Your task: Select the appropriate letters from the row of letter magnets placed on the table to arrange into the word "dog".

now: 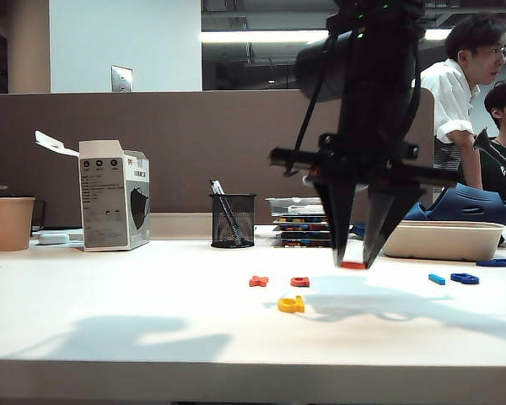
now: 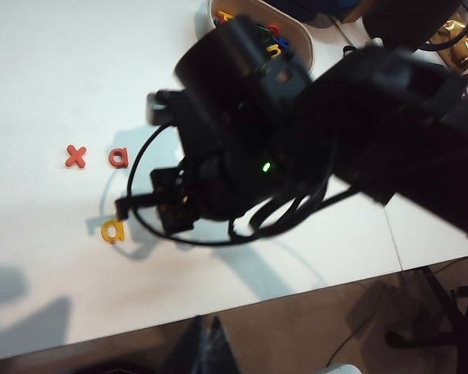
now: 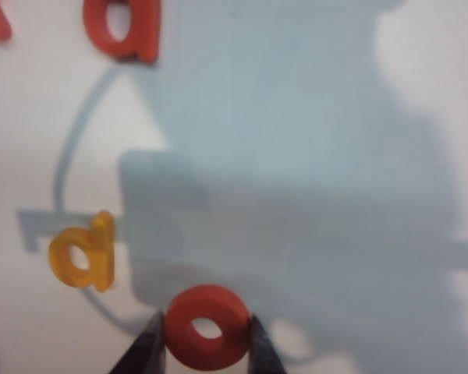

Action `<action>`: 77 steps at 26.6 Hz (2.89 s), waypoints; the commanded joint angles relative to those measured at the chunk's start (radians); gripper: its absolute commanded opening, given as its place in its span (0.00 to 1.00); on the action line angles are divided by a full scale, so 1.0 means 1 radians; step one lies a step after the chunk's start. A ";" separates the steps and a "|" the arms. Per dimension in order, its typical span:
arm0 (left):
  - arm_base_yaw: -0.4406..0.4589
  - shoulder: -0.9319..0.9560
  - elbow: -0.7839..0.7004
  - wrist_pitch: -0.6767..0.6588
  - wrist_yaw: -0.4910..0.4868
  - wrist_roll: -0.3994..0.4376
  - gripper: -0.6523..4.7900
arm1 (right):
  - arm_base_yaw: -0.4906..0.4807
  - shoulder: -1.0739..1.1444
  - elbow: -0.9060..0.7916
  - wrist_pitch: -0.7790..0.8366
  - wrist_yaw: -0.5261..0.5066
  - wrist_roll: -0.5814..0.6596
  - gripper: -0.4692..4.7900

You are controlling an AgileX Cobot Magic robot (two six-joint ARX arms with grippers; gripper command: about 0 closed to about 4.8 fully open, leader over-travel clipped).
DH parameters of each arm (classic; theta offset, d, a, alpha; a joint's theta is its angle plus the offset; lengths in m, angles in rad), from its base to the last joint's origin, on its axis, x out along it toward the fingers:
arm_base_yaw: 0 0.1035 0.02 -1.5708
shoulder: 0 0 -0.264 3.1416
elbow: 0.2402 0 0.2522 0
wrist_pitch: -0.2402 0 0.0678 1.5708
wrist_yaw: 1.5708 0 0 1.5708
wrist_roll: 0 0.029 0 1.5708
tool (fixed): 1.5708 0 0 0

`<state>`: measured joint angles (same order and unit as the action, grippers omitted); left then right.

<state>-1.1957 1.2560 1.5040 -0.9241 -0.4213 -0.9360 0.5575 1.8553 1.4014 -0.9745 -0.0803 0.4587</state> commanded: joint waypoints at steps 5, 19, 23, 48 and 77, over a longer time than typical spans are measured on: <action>0.000 -0.003 0.002 0.006 -0.005 0.002 0.11 | -0.001 -0.003 -0.080 0.094 -0.008 0.032 0.27; 0.001 -0.003 0.002 0.006 -0.005 0.002 0.11 | 0.022 -0.001 -0.110 0.144 -0.011 0.050 0.27; 0.000 -0.003 0.002 0.006 -0.005 0.002 0.11 | 0.022 -0.001 -0.110 0.147 -0.040 0.050 0.27; 0.000 -0.003 0.002 0.006 -0.005 0.002 0.11 | 0.023 0.036 -0.125 0.147 -0.048 0.050 0.42; 0.001 -0.003 0.002 0.006 -0.005 0.002 0.11 | -0.035 -0.077 0.027 0.049 0.063 -0.050 0.50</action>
<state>-1.1957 1.2556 1.5040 -0.9241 -0.4210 -0.9360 0.5434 1.7824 1.4220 -0.9234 -0.0391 0.4213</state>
